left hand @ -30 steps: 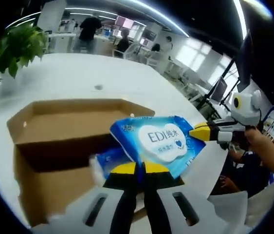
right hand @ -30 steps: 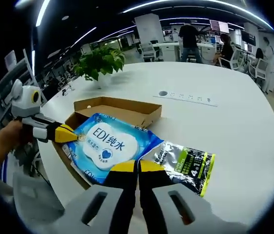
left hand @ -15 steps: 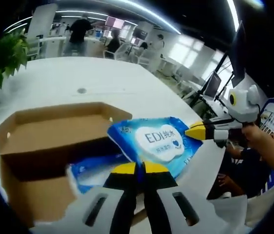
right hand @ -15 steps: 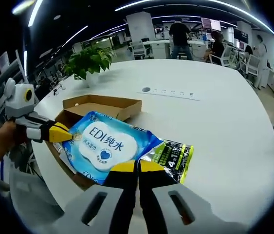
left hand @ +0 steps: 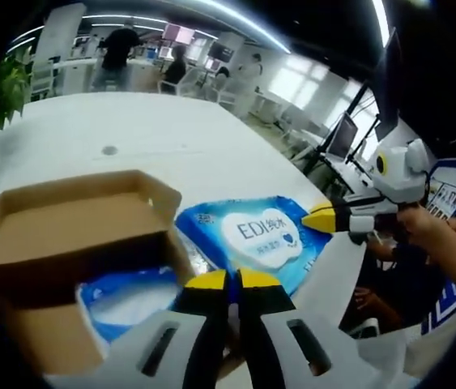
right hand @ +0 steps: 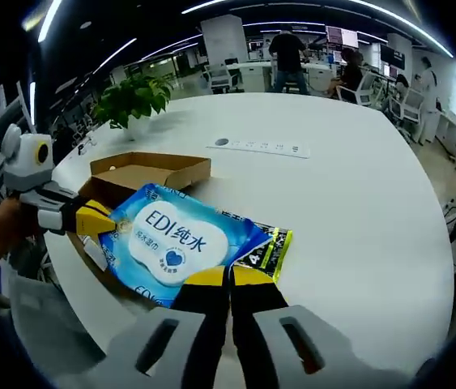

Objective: Operate the shoe box by opening the lid, removing the specified soft item, and placing it in the target area until the item is outside and the box remains undamaged.

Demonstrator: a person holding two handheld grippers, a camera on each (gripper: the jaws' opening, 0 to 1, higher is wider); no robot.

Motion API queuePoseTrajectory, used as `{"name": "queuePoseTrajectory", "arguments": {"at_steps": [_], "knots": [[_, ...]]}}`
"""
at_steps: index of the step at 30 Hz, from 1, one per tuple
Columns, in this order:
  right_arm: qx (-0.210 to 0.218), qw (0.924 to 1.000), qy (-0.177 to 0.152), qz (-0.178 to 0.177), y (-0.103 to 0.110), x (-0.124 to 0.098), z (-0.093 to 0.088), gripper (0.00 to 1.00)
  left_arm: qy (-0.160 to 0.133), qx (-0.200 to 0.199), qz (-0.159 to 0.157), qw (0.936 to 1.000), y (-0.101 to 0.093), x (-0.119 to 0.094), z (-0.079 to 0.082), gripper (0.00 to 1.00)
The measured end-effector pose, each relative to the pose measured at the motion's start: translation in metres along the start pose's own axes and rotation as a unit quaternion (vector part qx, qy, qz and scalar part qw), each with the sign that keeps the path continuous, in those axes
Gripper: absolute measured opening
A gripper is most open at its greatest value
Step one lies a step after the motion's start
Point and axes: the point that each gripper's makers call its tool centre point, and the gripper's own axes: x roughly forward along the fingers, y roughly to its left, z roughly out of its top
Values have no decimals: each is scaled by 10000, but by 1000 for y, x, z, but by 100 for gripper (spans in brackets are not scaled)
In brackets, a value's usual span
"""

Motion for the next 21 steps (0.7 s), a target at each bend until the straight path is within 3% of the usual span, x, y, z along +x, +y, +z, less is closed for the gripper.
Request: {"name": "queuePoseTrajectory", "arguments": {"at_steps": [15, 21], "knots": [[-75, 9996, 130, -252, -29, 21, 1, 0, 320, 157, -25, 9994, 1, 33, 6, 0], [-148, 9993, 159, -293, -38, 35, 3, 0, 599, 627, 99, 9962, 7, 45, 8, 0]]}}
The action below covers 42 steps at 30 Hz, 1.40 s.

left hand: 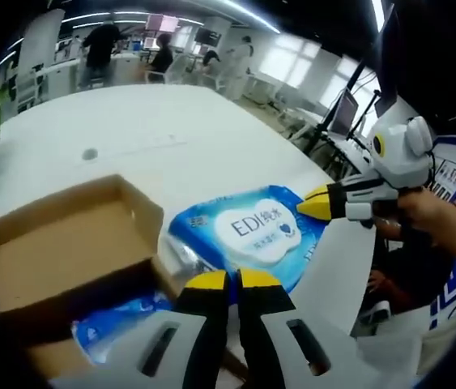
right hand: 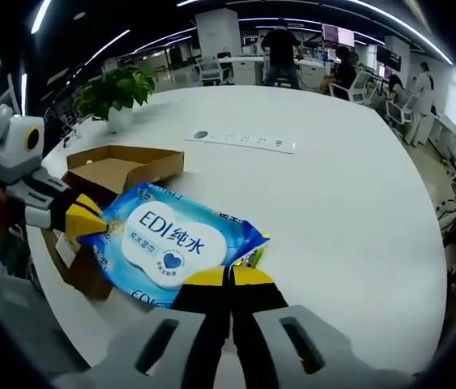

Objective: Operate the shoe box by opening the lid, removing the specified soft item, and placing it in the target area until the item is outside and the box remains undamaged.

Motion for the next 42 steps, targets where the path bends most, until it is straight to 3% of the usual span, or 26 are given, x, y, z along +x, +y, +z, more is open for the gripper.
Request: {"name": "queuePoseTrajectory", "arguments": {"at_steps": [16, 23, 30, 42], "knots": [[-99, 9997, 163, -123, -13, 34, -9, 0, 531, 639, 162, 9964, 11, 24, 2, 0], [-59, 9996, 205, -169, -15, 44, -13, 0, 795, 1112, 270, 9902, 13, 31, -3, 0], [20, 9995, 257, -179, -14, 52, -22, 0, 864, 1326, 333, 9868, 17, 34, -5, 0], [98, 9995, 205, -226, -15, 55, -21, 0, 1050, 1626, 365, 9804, 17, 34, -14, 1]]}}
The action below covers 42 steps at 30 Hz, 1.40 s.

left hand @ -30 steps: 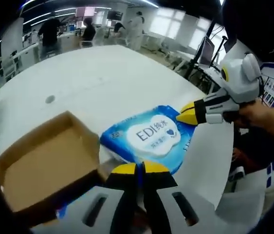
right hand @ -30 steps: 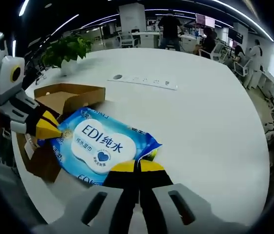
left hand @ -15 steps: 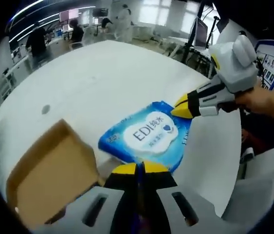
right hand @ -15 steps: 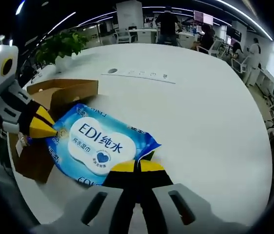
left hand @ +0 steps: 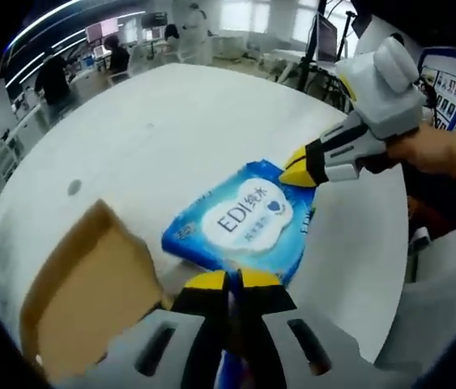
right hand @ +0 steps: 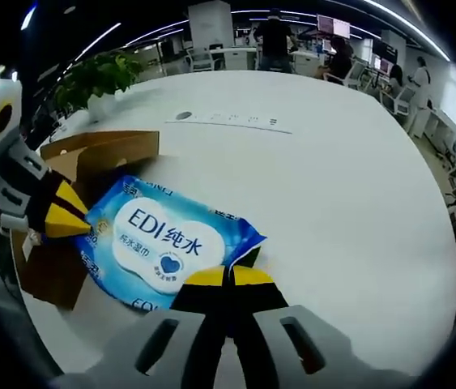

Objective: Operate the shoe box by opening the lid, removing the specified soft item, and placing it in the target area until the item is outside and the box remains undamaged.

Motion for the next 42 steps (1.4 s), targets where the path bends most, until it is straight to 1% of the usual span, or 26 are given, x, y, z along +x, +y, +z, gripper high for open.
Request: {"name": "queuePoseTrajectory", "arguments": {"at_steps": [1, 2, 3, 4, 7, 13, 15, 16, 18, 21, 23, 26, 31, 37, 42], "knots": [[-12, 10000, -2, -10, -1, 1, 0, 0, 7, 8, 1, 10000, 0, -1, 0, 0], [-21, 10000, -10, -13, -1, 1, 0, 0, -139, 138, 37, 9998, 2, -3, 4, 0], [34, 10000, -50, 25, 1, -1, 1, 0, -406, -128, -108, 9990, -4, -5, 13, 0], [8, 10000, -40, 10, 1, -1, 1, 0, -392, -275, -124, 9988, -4, -8, 13, 0], [-44, 10000, -18, -5, 2, -1, 0, 0, -492, -158, -65, 9986, 0, -16, 19, 0], [-86, 9999, -17, -74, 1, -3, -2, 0, -594, -264, -69, 9979, 3, -27, 19, 0], [-104, 9999, -22, -75, 1, -3, -2, 0, -617, -299, -56, 9976, 5, -30, 17, 1], [-213, 9997, -28, -105, 0, -3, -2, 1, -620, -319, -42, 9976, 6, -32, 15, 1], [-252, 9996, -26, -129, -1, -5, -2, 2, -618, -351, -37, 9975, 8, -35, 13, 2], [-188, 9997, -98, -140, -3, -9, 0, 5, -641, -389, 3, 9972, 12, -40, 10, 3], [-108, 9998, -145, -83, -2, -12, 3, 8, -667, -432, 24, 9968, 15, -45, 8, 4], [-270, 9994, -182, -88, 0, -18, 5, 10, -687, -475, 43, 9965, 18, -51, 5, 7], [-386, 9989, -282, -22, 5, -28, 11, 12, -705, -556, 100, 9959, 24, -60, -4, 9], [-644, 9972, -367, 91, 19, -42, 20, 15, -673, -647, 170, 9955, 31, -70, -17, 11], [-866, 9951, -401, 261, 36, -52, 26, 19, -667, -712, 263, 9949, 38, -79, -27, 12]]}}
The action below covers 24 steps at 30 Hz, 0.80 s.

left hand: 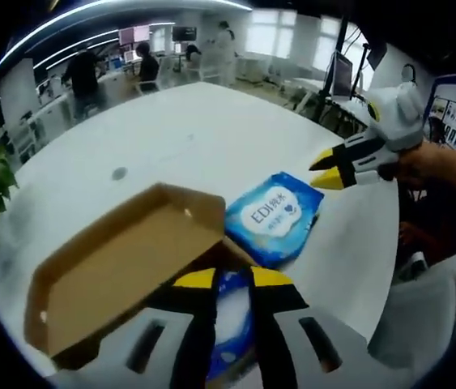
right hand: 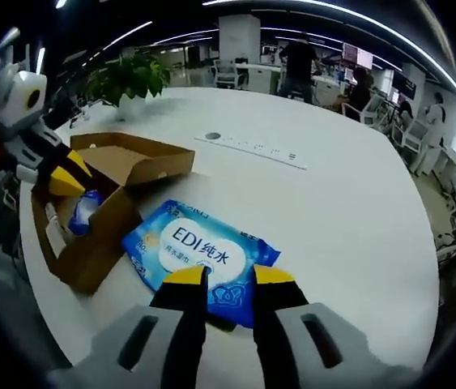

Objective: Operate the shoe box by opening the lid, removing the specified soft item, and placing it in the target area until the item is outside and the box remains undamaged.

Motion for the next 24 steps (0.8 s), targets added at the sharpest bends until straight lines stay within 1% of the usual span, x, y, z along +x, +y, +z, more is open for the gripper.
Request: {"name": "queuePoseTrajectory", "arguments": {"at_steps": [6, 12, 18, 21, 24], "knots": [[-206, 9994, -88, 250, 21, -7, 11, 21, 71, 26, 89, 9999, 9, -9, -14, 15], [-494, 9971, -162, 554, 48, -13, 23, 22, 173, 97, 199, 9996, 20, -13, -27, 18], [-848, 9932, -189, 779, 71, -14, 31, 22, 237, 141, 267, 9993, 29, -15, -37, 19], [-976, 9911, -195, 887, 81, -14, 34, 23, 346, 248, 270, 9987, 33, -14, -45, 20], [-1128, 9880, -192, 1041, 94, -12, 37, 23, 465, 337, 337, 9978, 39, -12, -52, 20]]}}
